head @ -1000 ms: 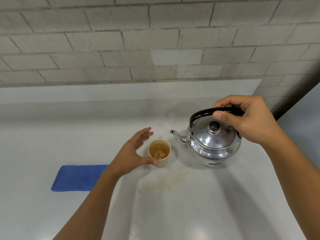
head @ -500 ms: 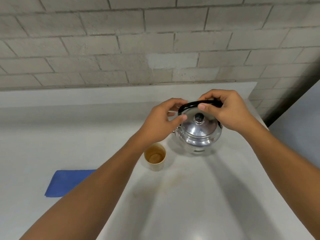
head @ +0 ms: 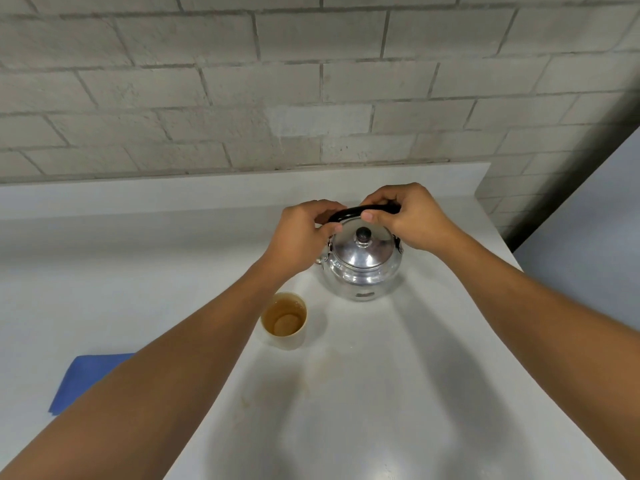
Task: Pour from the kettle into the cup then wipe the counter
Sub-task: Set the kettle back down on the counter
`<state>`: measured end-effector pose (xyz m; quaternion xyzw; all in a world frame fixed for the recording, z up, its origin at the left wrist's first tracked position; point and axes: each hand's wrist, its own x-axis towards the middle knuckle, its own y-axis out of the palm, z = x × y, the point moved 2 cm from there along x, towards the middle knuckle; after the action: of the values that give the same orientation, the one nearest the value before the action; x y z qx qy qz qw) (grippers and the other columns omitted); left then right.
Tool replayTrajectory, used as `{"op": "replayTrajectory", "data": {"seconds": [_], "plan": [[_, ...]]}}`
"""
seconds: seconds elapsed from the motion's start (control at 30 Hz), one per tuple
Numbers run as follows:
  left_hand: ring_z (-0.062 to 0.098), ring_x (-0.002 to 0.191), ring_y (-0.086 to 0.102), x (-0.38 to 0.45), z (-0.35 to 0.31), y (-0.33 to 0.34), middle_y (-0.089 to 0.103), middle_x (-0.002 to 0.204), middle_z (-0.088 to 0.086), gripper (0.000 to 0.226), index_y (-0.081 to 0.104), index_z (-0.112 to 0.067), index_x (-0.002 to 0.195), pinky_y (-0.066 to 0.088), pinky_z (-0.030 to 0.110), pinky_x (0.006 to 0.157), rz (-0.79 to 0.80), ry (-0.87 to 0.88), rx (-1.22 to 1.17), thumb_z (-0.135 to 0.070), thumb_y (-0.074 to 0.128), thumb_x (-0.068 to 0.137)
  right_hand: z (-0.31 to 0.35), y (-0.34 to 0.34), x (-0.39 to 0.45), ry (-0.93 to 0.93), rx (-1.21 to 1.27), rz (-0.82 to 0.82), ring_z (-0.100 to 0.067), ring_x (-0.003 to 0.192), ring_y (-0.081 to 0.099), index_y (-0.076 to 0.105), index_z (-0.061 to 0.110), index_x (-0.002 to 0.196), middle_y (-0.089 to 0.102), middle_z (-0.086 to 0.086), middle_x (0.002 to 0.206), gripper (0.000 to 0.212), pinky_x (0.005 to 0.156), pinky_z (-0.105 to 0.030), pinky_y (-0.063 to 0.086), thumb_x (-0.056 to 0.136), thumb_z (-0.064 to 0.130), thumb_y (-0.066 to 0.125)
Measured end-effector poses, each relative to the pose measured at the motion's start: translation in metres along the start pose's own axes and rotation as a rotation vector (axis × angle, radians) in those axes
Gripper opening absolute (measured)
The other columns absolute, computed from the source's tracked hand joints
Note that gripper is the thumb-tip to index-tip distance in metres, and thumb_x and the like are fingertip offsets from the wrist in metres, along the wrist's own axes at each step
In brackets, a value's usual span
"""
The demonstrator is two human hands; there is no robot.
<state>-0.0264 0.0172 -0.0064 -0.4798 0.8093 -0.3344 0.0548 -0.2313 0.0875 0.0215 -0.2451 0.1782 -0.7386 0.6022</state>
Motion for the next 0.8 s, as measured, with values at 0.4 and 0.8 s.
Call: {"op": "replayTrajectory", "data": {"seconds": [0.4,0.8], "plan": [[0.009,0.094,0.069,0.018,0.008,0.008,0.079,0.112,-0.002,0.028,0.077,-0.018,0.119,0.042,-0.007,0.073,0.061,-0.061,0.036,-0.009,0.078,0.093,-0.018,0.003,0.015,0.069,-0.044,0.007,-0.003,0.083,0.068,0.079,0.031,0.092,0.076,0.012,0.086,0.009,0.076,-0.016,0.052,0.084,0.026,0.079],[0.011,0.11,0.067,-0.003,0.003,-0.004,0.073,0.126,-0.002,0.047,0.067,-0.018,0.137,0.053,0.019,0.1,0.053,-0.069,-0.037,-0.01,0.08,0.092,0.005,0.001,0.007,0.046,-0.075,-0.01,-0.007,0.099,0.067,0.076,0.024,0.108,0.075,0.008,0.104,0.027,0.093,-0.026,0.053,0.082,0.026,0.082]]}}
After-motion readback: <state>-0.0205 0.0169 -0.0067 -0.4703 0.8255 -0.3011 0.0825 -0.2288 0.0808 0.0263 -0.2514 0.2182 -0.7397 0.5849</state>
